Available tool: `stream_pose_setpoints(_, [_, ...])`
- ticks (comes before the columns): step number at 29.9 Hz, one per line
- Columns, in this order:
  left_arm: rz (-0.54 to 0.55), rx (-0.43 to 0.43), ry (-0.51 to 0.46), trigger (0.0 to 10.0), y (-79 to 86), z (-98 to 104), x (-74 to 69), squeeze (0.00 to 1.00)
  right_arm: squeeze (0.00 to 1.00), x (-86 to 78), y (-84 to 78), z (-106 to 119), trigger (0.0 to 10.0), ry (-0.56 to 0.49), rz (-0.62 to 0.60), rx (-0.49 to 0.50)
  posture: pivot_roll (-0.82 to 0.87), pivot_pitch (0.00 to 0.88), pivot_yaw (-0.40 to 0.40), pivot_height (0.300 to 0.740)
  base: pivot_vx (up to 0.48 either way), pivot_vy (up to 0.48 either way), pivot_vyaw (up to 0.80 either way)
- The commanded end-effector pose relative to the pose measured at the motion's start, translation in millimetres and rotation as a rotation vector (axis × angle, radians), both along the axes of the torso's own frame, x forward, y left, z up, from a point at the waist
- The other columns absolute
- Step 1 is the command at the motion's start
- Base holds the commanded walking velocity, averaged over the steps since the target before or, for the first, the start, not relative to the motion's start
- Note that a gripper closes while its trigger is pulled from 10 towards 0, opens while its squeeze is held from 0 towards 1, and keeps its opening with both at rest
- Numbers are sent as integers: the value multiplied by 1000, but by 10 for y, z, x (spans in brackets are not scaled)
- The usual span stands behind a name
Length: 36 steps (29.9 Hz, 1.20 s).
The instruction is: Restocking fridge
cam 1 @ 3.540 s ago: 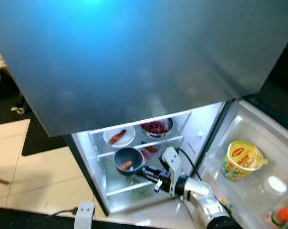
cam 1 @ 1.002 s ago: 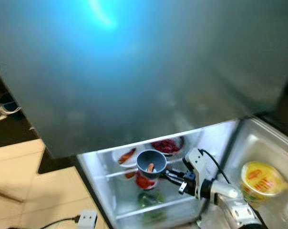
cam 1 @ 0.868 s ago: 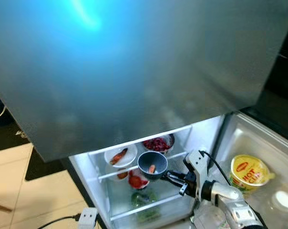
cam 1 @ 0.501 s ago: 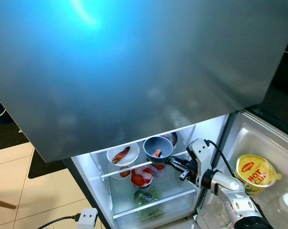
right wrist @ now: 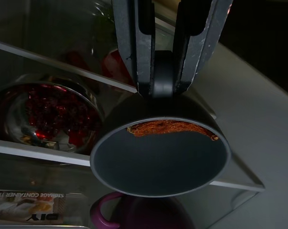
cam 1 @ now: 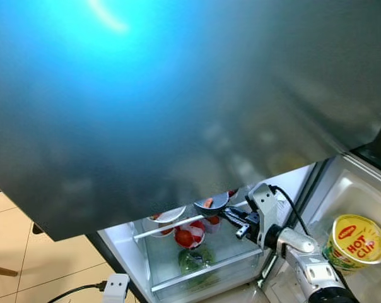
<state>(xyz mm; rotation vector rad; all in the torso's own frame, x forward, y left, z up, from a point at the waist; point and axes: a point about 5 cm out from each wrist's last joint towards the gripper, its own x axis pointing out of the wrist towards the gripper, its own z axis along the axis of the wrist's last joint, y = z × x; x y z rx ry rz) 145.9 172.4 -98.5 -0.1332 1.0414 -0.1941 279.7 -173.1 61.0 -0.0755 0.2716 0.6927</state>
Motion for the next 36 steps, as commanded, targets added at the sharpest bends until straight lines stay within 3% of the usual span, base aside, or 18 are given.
stream_pose_setpoints(1, [-12, 11, 7, 10000, 11, -6, -17, 0, 0, 41, -2, 141, 10000, -40, -16, 77, -118, 0, 75, 740, 0, 0, 0])
stream_pose_setpoints(10, [-14, 15, 6, 10000, 20, -5, -16, 0, 0, 53, -34, 270, 10000, -61, -23, 144, -118, 0, 75, 740, 0, 0, 0])
stream_pose_setpoints(22, [-17, 12, 3, 10000, 11, -4, -12, 0, 0, -22, -122, 313, 10000, -54, 20, 56, -124, 0, 77, 680, 0, 0, 0])
stream_pose_setpoints(30, [-19, 7, 7, 10000, -4, -11, -31, 0, 0, -38, -248, 435, 10000, -73, 32, 35, -125, 0, 76, 680, 0, 0, 0])
stream_pose_setpoints(36, [-20, 0, 2, 10000, -13, -8, -23, 0, 0, -49, -276, 476, 10000, -73, 45, -1, -127, 0, 76, 650, 0, 0, 0])
